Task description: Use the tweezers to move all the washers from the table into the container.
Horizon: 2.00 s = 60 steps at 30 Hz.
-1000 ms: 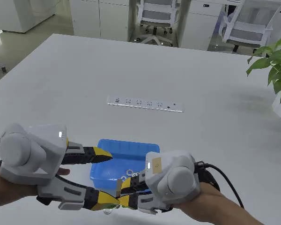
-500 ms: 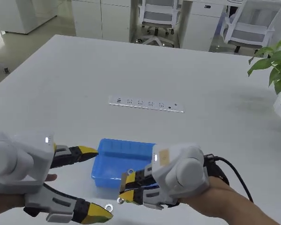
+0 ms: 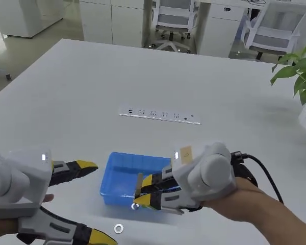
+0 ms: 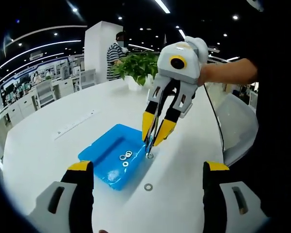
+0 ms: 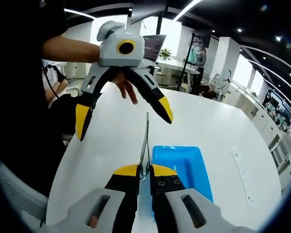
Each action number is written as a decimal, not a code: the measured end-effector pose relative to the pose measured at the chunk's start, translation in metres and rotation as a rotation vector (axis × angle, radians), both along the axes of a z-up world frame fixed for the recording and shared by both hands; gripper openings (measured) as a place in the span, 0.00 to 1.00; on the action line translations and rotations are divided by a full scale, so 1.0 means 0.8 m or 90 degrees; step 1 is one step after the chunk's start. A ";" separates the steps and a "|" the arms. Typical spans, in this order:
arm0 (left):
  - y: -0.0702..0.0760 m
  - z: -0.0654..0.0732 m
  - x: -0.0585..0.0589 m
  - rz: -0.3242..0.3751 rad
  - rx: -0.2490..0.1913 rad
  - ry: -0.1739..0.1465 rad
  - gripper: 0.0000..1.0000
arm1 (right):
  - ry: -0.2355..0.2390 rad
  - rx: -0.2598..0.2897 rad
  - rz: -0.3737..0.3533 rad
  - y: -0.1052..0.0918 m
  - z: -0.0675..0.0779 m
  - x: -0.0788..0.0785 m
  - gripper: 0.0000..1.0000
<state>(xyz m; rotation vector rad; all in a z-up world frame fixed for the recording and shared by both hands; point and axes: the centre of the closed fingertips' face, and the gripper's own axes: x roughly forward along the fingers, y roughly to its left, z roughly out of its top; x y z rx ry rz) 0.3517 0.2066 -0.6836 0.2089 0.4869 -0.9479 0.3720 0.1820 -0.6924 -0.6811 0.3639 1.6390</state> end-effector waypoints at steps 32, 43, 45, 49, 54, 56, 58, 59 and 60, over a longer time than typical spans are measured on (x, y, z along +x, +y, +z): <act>0.011 0.006 0.005 0.040 -0.044 -0.005 0.99 | -0.001 0.034 -0.046 0.030 -0.010 0.073 0.09; 0.014 0.008 0.014 0.041 -0.052 -0.010 0.98 | 0.010 0.029 -0.039 0.046 -0.035 0.077 0.09; 0.014 0.008 0.015 0.040 -0.052 -0.009 0.97 | 0.012 0.025 -0.038 0.047 -0.041 0.078 0.09; 0.016 0.007 0.019 0.041 -0.051 -0.010 0.96 | 0.017 0.019 -0.040 0.048 -0.050 0.079 0.09; 0.016 0.008 0.025 0.039 -0.050 -0.011 0.92 | 0.027 0.010 -0.037 0.049 -0.062 0.078 0.09; 0.015 0.008 0.027 0.036 -0.050 -0.010 0.90 | 0.031 0.008 -0.039 0.049 -0.064 0.078 0.09; 0.014 0.008 0.029 0.032 -0.052 -0.008 0.88 | 0.032 0.006 -0.038 0.050 -0.068 0.078 0.09; 0.013 0.007 0.030 0.030 -0.052 -0.008 0.87 | 0.033 0.004 -0.037 0.050 -0.070 0.078 0.09; 0.012 0.007 0.031 0.029 -0.051 -0.008 0.86 | 0.034 0.003 -0.037 0.050 -0.071 0.078 0.09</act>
